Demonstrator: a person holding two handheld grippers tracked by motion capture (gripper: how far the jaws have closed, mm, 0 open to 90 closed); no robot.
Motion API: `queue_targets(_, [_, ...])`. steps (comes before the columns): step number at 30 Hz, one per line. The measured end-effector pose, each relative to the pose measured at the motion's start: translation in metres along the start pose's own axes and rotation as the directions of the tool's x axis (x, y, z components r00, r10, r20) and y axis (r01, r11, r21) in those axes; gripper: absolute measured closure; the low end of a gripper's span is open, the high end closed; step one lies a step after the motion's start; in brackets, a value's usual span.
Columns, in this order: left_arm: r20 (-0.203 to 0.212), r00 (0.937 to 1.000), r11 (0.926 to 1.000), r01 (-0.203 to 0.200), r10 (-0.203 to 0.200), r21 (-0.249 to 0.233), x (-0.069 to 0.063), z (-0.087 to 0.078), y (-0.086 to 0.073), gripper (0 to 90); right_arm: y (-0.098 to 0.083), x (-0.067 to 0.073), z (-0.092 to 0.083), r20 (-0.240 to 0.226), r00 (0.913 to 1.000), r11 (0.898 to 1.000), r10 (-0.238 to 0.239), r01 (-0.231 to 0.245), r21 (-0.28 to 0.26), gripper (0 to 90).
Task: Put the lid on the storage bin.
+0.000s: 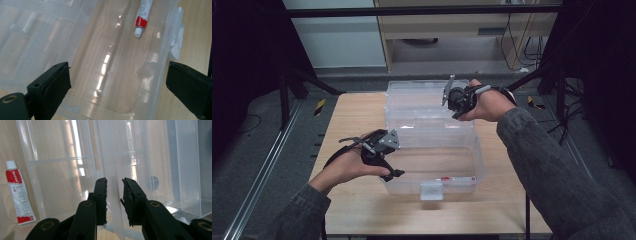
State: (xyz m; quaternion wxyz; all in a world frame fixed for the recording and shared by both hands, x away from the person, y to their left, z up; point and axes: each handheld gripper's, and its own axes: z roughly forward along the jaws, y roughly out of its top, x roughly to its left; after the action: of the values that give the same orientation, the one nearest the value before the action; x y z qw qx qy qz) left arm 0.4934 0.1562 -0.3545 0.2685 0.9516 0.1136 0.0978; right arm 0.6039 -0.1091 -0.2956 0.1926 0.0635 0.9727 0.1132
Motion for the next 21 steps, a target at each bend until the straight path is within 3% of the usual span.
queue_targets(6, [0.007, 0.9998, 0.9988, -0.02, 0.02, 0.044, -0.005, 0.003, -0.003, 5.3, 0.003, 0.001, 0.006, -0.005, 0.9986, 0.998, -0.052, 0.052, 0.037, 78.0])
queue_targets(12, [0.033, 0.9983, 0.995, -0.05, 0.047, 0.087, -0.008, 0.008, -0.007, 9.9, 0.004, 0.002, 0.006, -0.005, 0.9973, 0.996, -0.073, 0.074, 0.044, 80.4])
queue_targets(15, [0.054, 0.9964, 0.9911, -0.07, 0.064, 0.113, -0.011, 0.011, -0.009, 20.5, 0.004, 0.002, 0.006, -0.005, 0.9962, 0.995, -0.086, 0.087, 0.047, 81.0])
queue_targets(17, [0.068, 0.9948, 0.9873, -0.085, 0.077, 0.134, -0.014, 0.013, -0.009, 21.6, 0.004, 0.003, 0.006, -0.004, 0.9962, 0.995, -0.087, 0.088, 0.045, 81.1])
queue_targets(18, [0.075, 0.9933, 0.9846, -0.098, 0.088, 0.145, -0.015, 0.014, -0.009, 25.0, 0.004, 0.002, 0.006, -0.004, 0.9962, 0.995, -0.087, 0.087, 0.046, 81.0])
queue_targets(19, [0.081, 0.9914, 0.9811, -0.115, 0.103, 0.156, -0.017, 0.014, -0.009, 34.6, 0.004, 0.002, 0.006, -0.002, 0.9964, 0.995, -0.085, 0.085, 0.046, 80.8])
queue_targets(21, [0.097, 0.9902, 0.9782, -0.116, 0.1, 0.173, -0.019, 0.017, -0.009, 38.7, 0.004, 0.002, 0.007, -0.002, 0.9967, 0.996, -0.081, 0.081, 0.039, 80.6])
